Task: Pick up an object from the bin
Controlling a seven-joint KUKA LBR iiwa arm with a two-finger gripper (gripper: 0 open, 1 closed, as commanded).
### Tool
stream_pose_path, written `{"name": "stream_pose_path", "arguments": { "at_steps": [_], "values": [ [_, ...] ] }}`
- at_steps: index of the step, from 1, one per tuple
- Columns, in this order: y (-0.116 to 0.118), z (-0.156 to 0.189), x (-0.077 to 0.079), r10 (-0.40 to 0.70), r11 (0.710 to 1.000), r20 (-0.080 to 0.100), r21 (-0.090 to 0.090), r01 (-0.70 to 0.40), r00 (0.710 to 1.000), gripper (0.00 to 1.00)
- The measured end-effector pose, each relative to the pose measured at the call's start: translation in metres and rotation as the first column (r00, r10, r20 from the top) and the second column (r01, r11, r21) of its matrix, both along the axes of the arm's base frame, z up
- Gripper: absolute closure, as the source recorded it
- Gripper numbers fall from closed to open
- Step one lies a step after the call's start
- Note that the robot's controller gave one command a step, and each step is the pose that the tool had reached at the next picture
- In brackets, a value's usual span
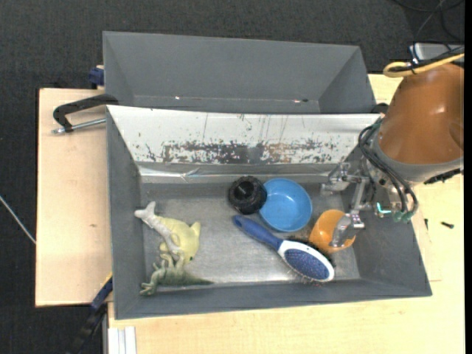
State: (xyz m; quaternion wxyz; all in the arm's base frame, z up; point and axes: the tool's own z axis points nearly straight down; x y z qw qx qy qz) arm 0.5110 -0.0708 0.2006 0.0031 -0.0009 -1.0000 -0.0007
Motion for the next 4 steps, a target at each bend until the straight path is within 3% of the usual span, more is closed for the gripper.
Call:
{"name": "stream_pose_path", "arguments": {
  "at_steps": [1, 2, 3, 4],
  "values": [
    [-0.013, -0.112, 0.005, 0.312, 0.950, 0.010, -0.002, -0.312, 0.950, 0.00],
    [0.053, -0.121, 0.038, 0.197, 0.980, 0.013, 0.000, -0.197, 0.980, 0.00],
    [0.110, -0.125, 0.027, 0.203, 0.979, 0.020, -0.005, -0.203, 0.979, 0.00],
    [0.107, -0.124, 0.025, 0.200, 0.980, 0.010, -0.005, -0.200, 0.980, 1.00]
  ]
}}
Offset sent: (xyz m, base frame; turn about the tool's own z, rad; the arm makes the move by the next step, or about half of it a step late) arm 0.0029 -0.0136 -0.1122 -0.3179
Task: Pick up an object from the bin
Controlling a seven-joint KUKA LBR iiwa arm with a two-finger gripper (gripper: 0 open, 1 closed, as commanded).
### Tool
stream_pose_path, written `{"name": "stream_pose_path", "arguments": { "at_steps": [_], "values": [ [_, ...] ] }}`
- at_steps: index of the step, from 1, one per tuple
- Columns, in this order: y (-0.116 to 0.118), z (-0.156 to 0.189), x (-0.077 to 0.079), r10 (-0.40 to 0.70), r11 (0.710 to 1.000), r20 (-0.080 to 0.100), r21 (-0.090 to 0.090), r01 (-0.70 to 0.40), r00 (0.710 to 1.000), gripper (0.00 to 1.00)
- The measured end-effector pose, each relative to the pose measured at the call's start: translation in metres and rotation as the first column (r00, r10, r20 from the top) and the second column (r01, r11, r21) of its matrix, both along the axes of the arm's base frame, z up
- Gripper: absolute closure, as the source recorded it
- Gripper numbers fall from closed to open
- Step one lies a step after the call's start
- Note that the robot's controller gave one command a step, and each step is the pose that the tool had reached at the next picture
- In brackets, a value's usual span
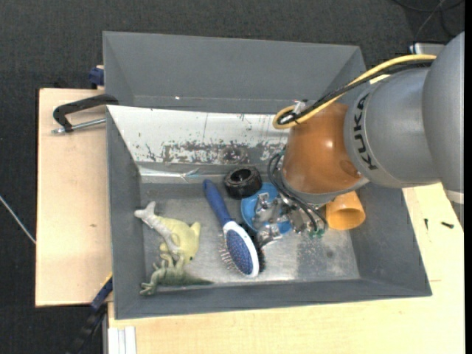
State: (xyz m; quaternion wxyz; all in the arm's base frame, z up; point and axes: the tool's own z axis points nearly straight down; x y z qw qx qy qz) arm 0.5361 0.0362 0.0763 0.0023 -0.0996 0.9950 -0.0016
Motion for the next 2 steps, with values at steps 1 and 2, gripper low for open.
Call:
{"name": "stream_pose_path", "arguments": {
  "at_steps": [1, 2],
  "values": [
    [0.000, 0.103, 0.014, 0.025, 1.000, 0.010, 0.004, -0.025, 1.000, 1.00],
    [-0.003, 0.210, 0.016, 0.026, 1.000, 0.011, 0.004, -0.026, 1.000, 1.00]
  ]
}}
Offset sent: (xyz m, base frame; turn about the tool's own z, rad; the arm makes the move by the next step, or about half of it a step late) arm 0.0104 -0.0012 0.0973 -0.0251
